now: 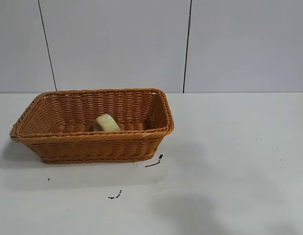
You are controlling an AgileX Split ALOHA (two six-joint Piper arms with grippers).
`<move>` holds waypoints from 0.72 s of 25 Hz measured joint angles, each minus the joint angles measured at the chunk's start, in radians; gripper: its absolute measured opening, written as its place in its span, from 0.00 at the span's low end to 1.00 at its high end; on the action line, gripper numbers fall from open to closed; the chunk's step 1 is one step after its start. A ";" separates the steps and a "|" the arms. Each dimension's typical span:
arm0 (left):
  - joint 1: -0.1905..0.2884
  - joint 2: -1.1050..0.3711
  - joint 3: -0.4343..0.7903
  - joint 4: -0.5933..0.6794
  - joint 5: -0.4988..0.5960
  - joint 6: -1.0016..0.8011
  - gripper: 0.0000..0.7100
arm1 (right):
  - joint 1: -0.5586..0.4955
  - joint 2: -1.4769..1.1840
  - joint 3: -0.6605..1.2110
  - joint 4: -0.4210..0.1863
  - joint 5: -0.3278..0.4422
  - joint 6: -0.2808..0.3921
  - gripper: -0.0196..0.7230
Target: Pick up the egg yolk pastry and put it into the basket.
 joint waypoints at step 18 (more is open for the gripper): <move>0.000 0.000 0.000 0.000 0.000 0.000 0.98 | 0.000 -0.577 0.200 0.032 -0.093 -0.003 0.94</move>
